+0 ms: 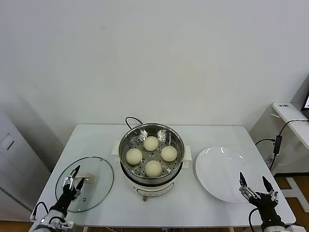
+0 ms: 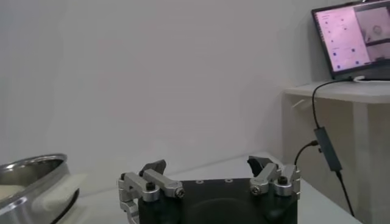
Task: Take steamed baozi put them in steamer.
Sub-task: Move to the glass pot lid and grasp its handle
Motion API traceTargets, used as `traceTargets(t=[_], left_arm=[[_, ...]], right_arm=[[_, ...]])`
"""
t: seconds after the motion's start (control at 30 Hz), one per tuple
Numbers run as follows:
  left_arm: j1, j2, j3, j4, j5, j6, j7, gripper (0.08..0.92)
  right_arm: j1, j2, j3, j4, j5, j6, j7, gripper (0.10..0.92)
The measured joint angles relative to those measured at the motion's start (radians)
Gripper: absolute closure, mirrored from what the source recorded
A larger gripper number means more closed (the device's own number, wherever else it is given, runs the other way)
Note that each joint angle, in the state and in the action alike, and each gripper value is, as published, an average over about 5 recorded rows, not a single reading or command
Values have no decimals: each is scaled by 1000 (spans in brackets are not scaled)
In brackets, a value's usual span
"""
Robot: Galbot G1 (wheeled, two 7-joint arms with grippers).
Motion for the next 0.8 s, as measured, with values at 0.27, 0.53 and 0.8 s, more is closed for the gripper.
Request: traceTargets(t=[0.27, 0.53, 0.8], left_arm=[[-57, 5, 5, 64, 33, 19, -8, 222], [-74, 3, 6, 102, 24, 8, -28, 450], [-91, 1, 5, 122, 8, -5, -59, 684]], right_arm=[[-5, 8, 5, 2, -8, 1, -1, 203], [-5, 10, 5, 3, -11, 1, 1, 203], [-8, 15, 4, 3, -15, 9, 0, 203]])
